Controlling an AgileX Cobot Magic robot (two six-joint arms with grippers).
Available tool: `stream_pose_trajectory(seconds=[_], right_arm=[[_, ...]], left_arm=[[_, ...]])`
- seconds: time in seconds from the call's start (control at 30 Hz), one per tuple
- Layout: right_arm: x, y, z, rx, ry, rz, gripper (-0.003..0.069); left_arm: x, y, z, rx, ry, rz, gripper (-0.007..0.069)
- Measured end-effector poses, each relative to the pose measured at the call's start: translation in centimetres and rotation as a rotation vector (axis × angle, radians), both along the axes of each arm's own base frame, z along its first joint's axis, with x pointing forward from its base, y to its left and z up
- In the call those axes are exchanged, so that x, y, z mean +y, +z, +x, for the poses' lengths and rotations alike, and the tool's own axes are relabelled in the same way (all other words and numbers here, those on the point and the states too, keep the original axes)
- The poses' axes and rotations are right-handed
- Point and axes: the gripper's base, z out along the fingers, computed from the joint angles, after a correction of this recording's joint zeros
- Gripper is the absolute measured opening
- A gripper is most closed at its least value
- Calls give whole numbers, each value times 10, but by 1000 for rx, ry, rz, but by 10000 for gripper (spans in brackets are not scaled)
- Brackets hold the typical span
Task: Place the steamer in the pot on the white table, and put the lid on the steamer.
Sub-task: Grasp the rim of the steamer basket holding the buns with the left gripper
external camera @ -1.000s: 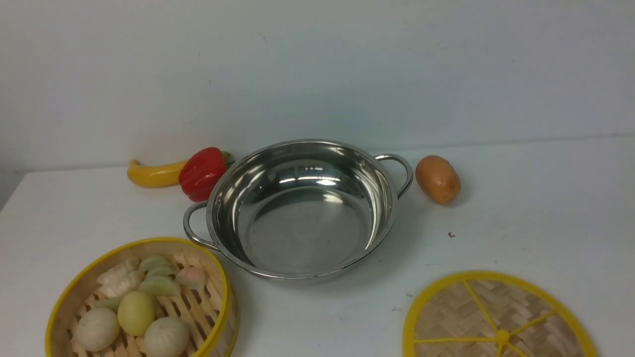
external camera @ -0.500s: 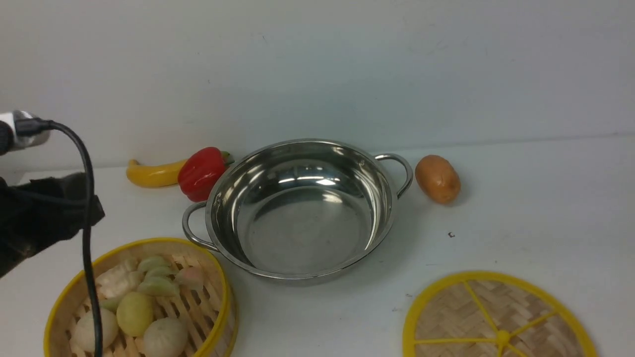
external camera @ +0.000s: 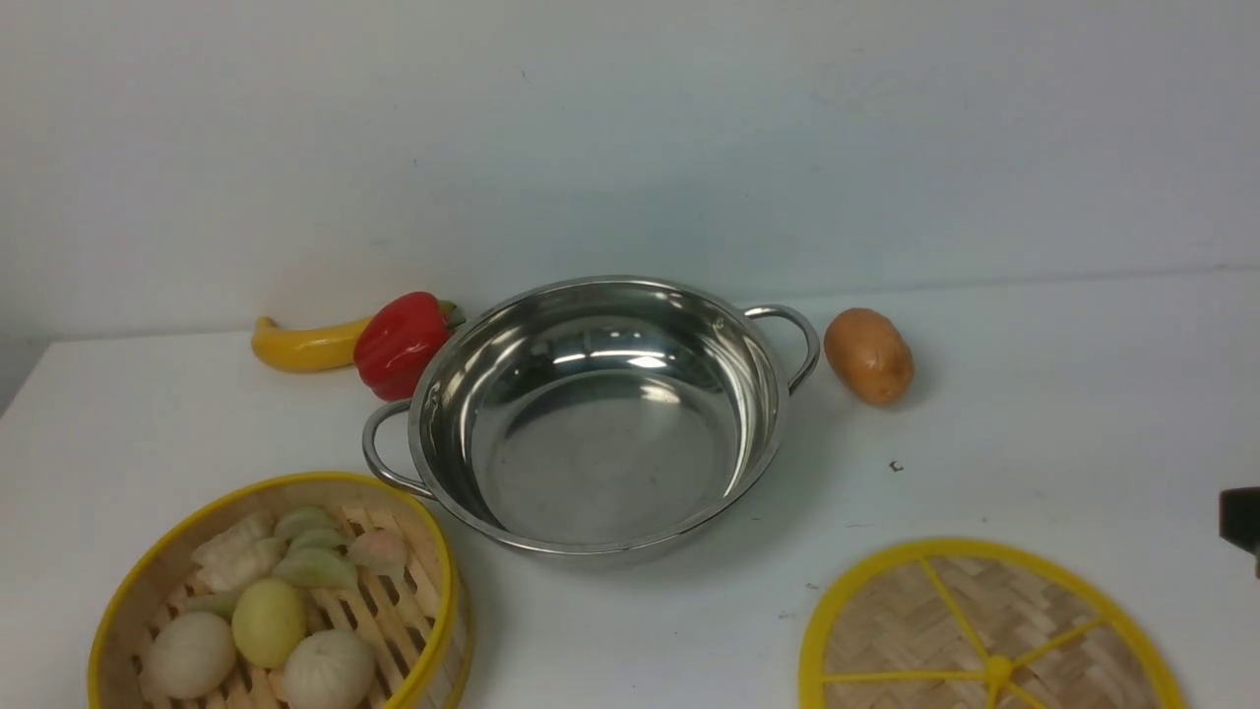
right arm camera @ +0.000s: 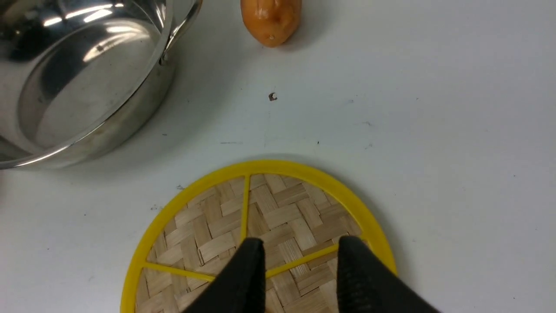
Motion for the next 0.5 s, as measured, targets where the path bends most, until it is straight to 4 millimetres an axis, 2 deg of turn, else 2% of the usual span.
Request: stream_pose_trajectory(seconds=[0.1, 0.23, 0.5], right_arm=[[0, 0, 0, -2, 6, -6, 248], [0, 0, 0, -2, 29, -30, 248], [0, -2, -2, 9, 72, -74, 248]], left_arm=[[-1, 0, 4, 95, -89, -80, 272], [-12, -9, 21, 274, -295, -124, 272], [-39, -34, 63, 507, -603, 38, 272]])
